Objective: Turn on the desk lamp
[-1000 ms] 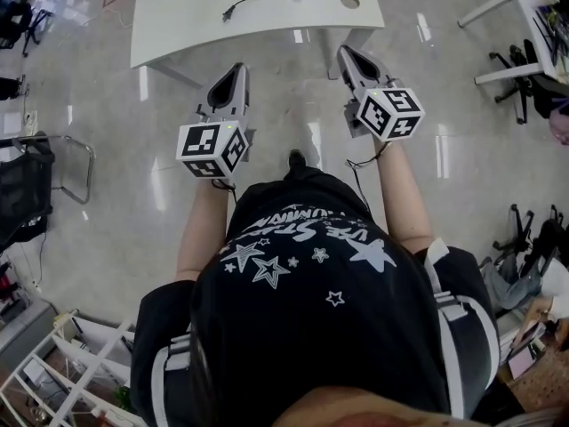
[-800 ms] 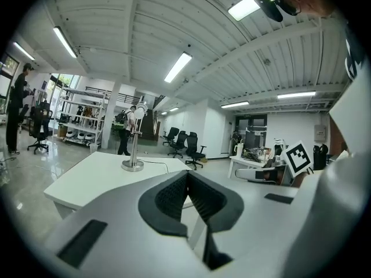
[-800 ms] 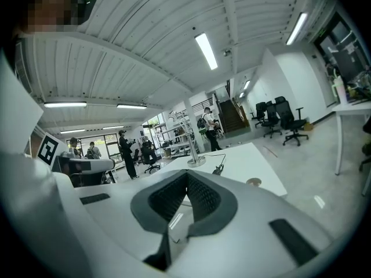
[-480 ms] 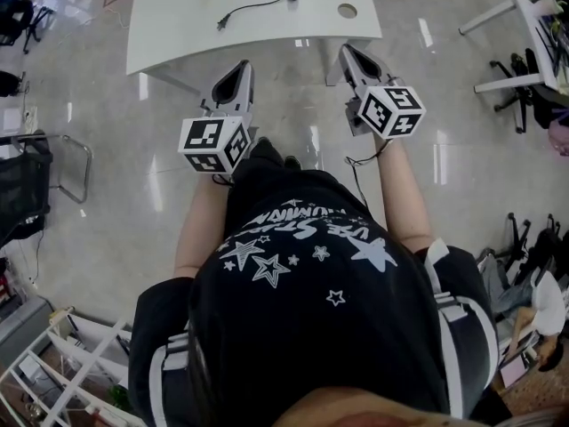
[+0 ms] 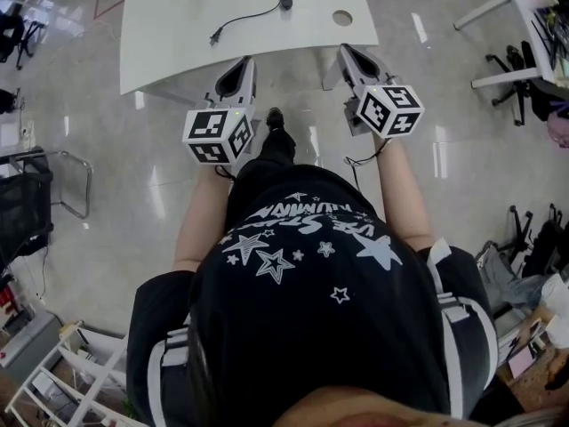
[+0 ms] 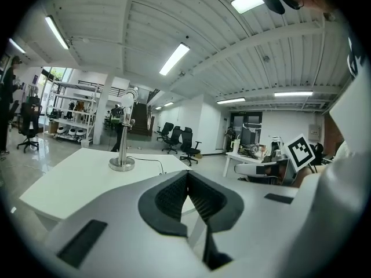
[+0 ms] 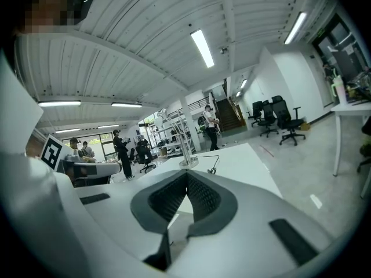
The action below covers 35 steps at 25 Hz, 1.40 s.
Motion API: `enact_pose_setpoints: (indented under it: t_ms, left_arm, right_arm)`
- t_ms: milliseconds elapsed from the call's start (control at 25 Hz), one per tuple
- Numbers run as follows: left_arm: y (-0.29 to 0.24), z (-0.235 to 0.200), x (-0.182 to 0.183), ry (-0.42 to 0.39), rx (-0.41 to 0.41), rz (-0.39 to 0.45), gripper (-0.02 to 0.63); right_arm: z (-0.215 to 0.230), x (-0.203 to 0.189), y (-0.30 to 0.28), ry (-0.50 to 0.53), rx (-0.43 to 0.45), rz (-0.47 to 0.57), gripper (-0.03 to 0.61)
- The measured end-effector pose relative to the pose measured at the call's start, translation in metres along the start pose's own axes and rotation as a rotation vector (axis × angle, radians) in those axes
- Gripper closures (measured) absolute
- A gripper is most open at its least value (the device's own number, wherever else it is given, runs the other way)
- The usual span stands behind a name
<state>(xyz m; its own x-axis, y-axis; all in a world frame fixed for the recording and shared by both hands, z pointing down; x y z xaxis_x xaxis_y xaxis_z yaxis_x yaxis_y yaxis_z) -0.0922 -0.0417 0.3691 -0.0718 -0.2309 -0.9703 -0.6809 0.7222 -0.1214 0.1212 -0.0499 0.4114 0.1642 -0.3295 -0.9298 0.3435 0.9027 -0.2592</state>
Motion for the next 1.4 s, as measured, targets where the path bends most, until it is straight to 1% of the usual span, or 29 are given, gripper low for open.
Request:
enact_pose_setpoints:
  t_ms: [240, 360, 520, 720, 880, 1040, 1240, 1400]
  left_arm:
    - [-0.052, -0.023, 0.0, 0.012, -0.048, -0.029, 0.603]
    - [-0.081, -0.037, -0.001, 0.017, -0.072, -0.05, 0.603]
    - [-0.116, -0.057, -0.005, 0.013, -0.107, -0.09, 0.603]
    - [-0.15, -0.073, -0.018, 0.029, -0.155, -0.16, 0.603]
    - [-0.174, -0.088, -0.034, 0.034, -0.162, -0.203, 0.601]
    - [-0.196, -0.097, -0.051, 0.031, -0.201, -0.262, 0.601]
    - [-0.218, -0.11, -0.063, 0.048, -0.228, -0.305, 0.6]
    - [-0.229, -0.115, -0.071, 0.066, -0.255, -0.333, 0.598]
  right_arm:
    - [0.024, 0.009, -0.038, 0.008, -0.036, -0.031, 0.574]
    - [0.036, 0.019, -0.067, 0.006, -0.052, -0.039, 0.574]
    - [0.041, 0.034, -0.109, -0.001, -0.065, -0.04, 0.574]
    - [0.048, 0.039, -0.143, -0.011, -0.081, -0.065, 0.574]
    - [0.057, 0.04, -0.164, -0.016, -0.1, -0.082, 0.574]
    - [0.066, 0.042, -0.181, -0.017, -0.124, -0.1, 0.574]
    - [0.077, 0.045, -0.2, -0.017, -0.157, -0.108, 0.574]
    - [0.079, 0.045, -0.209, -0.014, -0.162, -0.117, 0.574]
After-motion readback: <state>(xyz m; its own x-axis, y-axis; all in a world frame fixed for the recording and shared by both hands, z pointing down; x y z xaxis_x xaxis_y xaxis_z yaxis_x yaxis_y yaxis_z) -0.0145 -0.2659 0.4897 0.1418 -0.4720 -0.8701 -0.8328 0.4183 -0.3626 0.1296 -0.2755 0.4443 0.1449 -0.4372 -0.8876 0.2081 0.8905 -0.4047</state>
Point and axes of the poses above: the fingertips, and each gripper's own axes: y backward along the fingers, z to its right, x out of its top, the point moved 3 cm from there along y, backward along the fingers, and after that the axes turned 9 degrees about -x, right-handed, at the moved point
